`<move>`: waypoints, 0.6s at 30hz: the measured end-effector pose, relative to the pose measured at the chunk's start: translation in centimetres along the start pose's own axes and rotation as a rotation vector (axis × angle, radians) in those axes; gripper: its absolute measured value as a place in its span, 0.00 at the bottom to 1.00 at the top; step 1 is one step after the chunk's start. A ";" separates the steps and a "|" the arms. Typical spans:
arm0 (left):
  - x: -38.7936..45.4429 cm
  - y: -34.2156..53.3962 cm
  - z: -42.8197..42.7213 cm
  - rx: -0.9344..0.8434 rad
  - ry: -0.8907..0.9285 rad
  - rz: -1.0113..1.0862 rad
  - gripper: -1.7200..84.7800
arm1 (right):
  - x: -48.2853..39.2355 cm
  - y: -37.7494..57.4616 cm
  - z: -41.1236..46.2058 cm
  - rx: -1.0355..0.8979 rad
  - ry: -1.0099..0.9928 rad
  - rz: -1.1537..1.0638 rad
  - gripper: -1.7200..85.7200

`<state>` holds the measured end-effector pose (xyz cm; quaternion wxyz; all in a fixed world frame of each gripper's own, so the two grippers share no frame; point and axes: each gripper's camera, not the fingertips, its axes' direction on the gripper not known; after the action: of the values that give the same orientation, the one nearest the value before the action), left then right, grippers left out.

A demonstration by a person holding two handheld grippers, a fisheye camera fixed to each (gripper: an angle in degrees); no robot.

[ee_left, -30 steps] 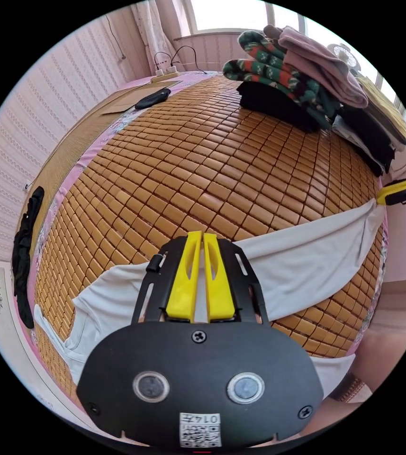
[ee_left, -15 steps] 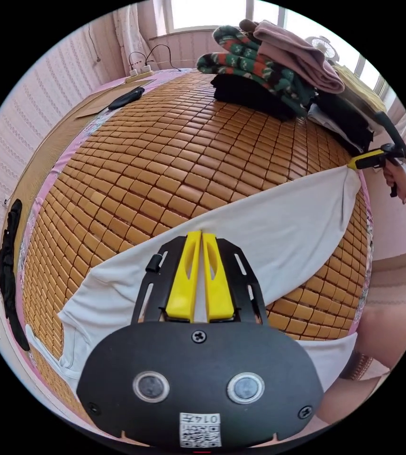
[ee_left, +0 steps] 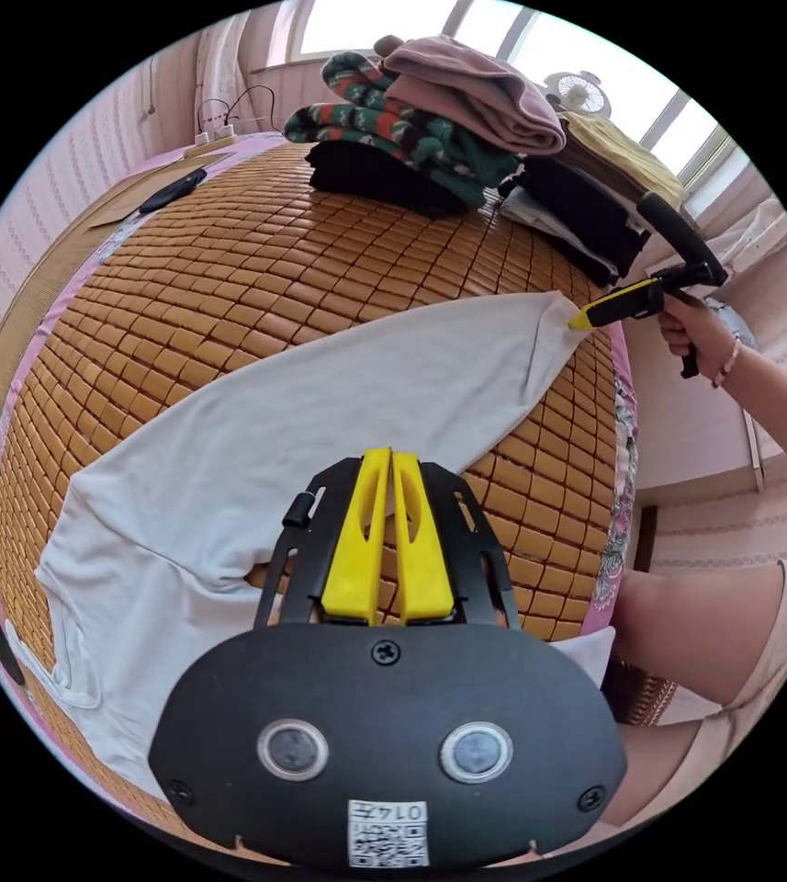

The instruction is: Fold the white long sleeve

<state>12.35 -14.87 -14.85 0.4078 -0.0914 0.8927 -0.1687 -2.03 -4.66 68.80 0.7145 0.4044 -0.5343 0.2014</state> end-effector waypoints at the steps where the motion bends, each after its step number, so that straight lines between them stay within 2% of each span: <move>1: 0.4 0.3 0.6 -0.020 -0.008 -0.009 0.01 | 0.0 0.9 -0.3 0.021 -0.021 -0.004 0.05; 4: 0.5 0.8 0.2 0.013 -0.019 0.005 0.01 | 0.1 4.2 -1.4 0.062 -0.009 -0.008 0.04; 10: -0.9 0.9 -0.7 0.007 0.014 -0.021 0.01 | 2.9 9.8 -0.6 -0.044 0.005 0.130 0.07; 18: 1.4 0.4 -2.0 0.054 0.002 0.024 0.01 | -1.4 5.5 -1.4 0.141 0.109 0.007 0.04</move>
<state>9.91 -14.51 -14.74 0.4114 -0.0695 0.8892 -0.1879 -5.61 -0.10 69.34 0.7114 0.4402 -0.4806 0.2629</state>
